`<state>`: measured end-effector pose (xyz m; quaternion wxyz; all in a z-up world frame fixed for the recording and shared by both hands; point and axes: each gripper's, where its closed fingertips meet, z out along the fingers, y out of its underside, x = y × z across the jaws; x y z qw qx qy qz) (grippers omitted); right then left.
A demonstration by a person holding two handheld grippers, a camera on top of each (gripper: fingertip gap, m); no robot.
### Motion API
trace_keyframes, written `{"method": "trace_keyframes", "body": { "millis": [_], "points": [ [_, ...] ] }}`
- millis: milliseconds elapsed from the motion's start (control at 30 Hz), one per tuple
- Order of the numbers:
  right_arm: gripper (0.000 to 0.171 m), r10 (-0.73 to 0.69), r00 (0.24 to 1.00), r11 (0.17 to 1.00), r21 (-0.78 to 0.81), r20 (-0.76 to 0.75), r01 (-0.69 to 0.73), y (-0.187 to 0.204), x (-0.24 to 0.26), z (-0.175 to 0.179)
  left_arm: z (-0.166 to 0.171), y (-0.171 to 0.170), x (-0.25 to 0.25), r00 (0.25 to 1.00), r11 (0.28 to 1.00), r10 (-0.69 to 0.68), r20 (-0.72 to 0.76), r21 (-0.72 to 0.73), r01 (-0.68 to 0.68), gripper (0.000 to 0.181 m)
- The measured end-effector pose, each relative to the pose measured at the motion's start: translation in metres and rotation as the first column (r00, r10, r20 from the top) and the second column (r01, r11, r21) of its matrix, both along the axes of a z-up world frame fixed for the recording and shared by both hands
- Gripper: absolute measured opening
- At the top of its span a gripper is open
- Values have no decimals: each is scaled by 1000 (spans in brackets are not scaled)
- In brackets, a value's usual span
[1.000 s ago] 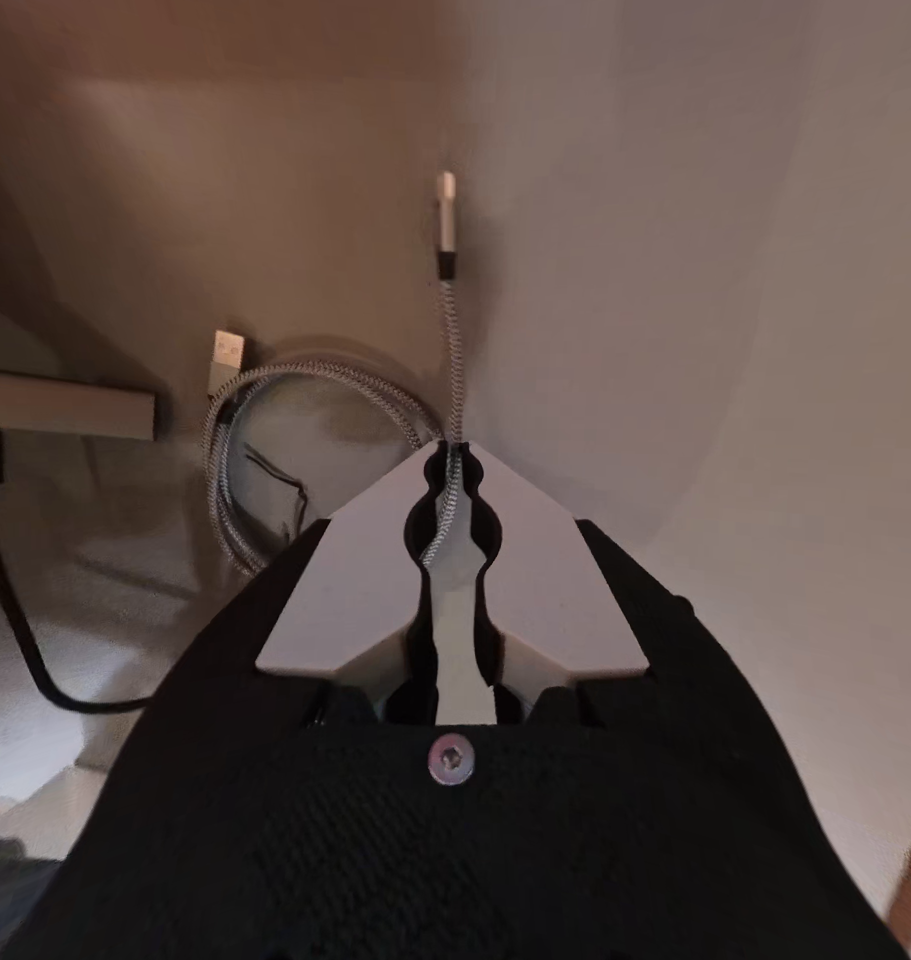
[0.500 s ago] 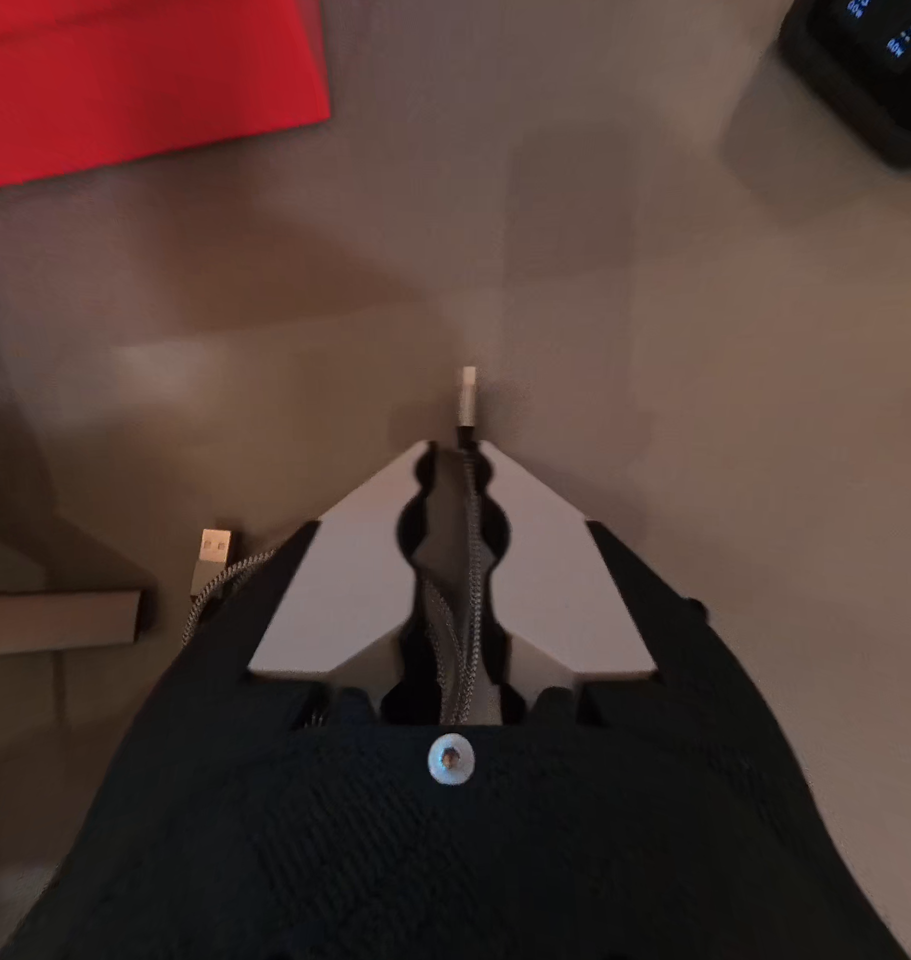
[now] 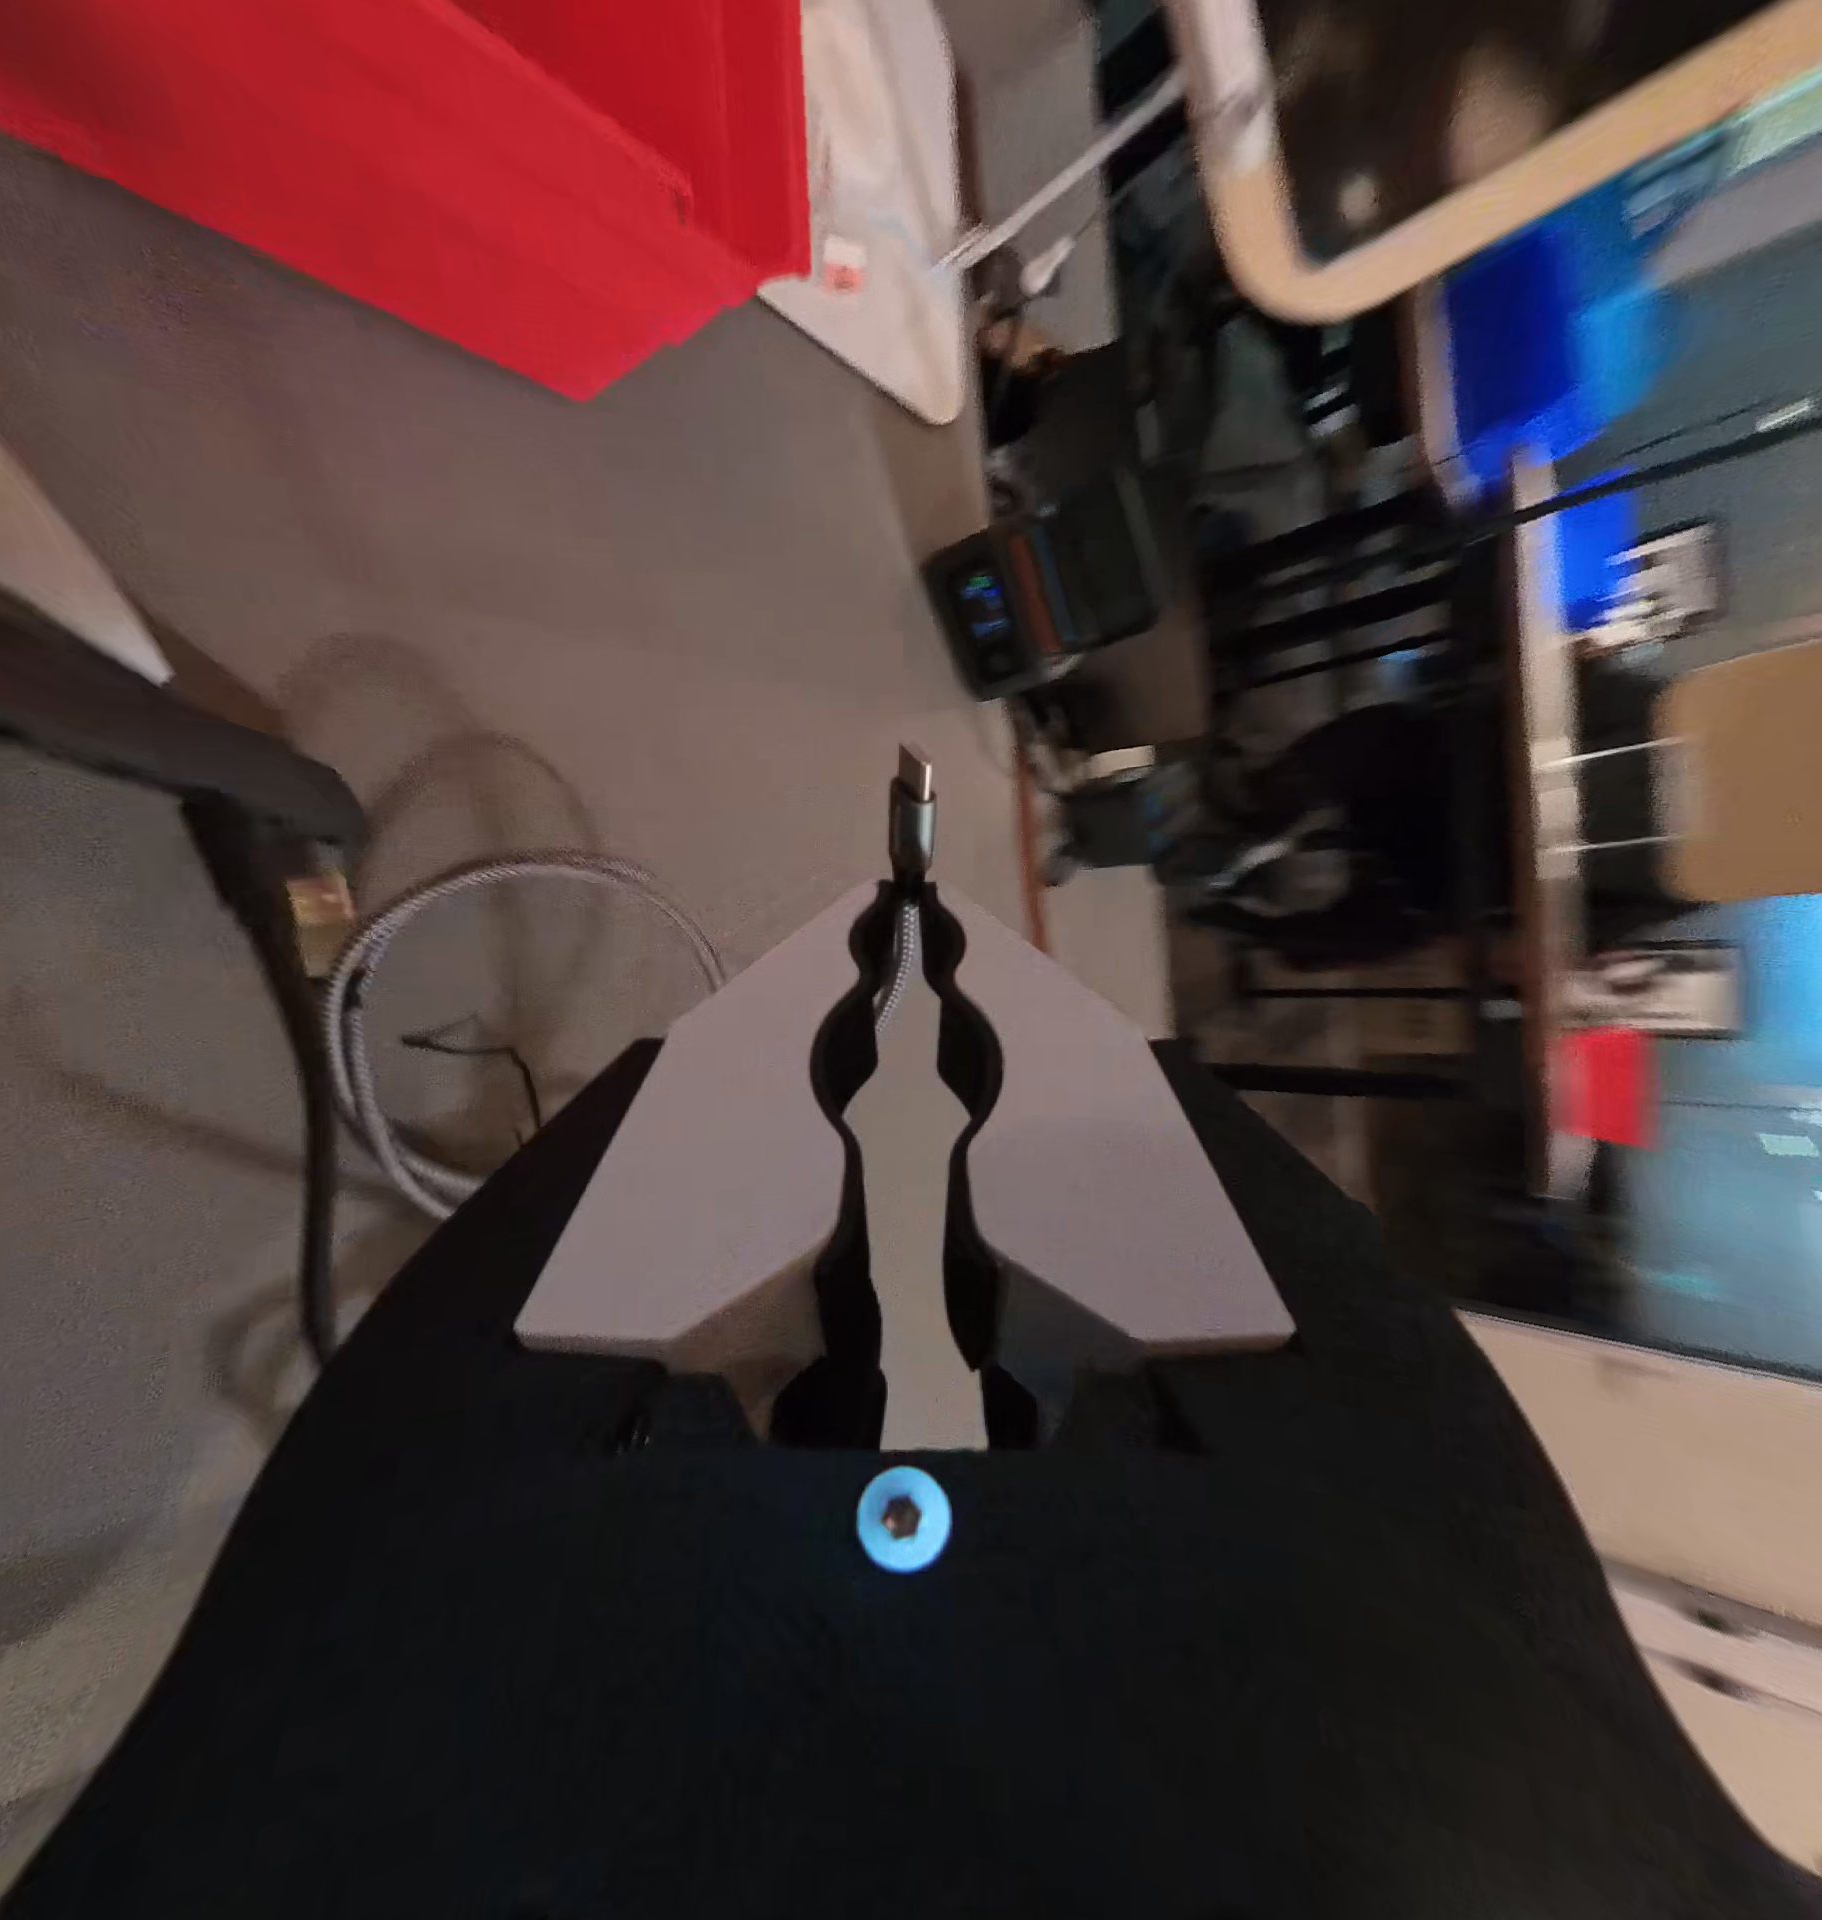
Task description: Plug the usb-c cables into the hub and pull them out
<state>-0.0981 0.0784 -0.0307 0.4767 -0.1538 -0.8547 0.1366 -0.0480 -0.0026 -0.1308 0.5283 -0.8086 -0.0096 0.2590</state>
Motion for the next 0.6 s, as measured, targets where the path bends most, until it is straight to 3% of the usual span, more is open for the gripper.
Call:
{"method": "trace_keyframes", "body": {
  "millis": [33,133,233,600],
  "points": [
    [3,13,998,997,74,-69,-8,-5,13,7,1,-1,1,999,1000,-2,43,21,1,5],
    [2,75,979,940,341,-189,-7,-24,49,2,4,-2,4,992,998,-13,124,63,5,5],
    [3,123,976,858,513,-178,-14,-37,73,-28,3,0,9,991,997,-36,132,68,27,5],
    [3,50,982,886,462,-182,40,-42,86,-75,-1,7,32,988,988,-153,28,33,152,5]
  ]
}}
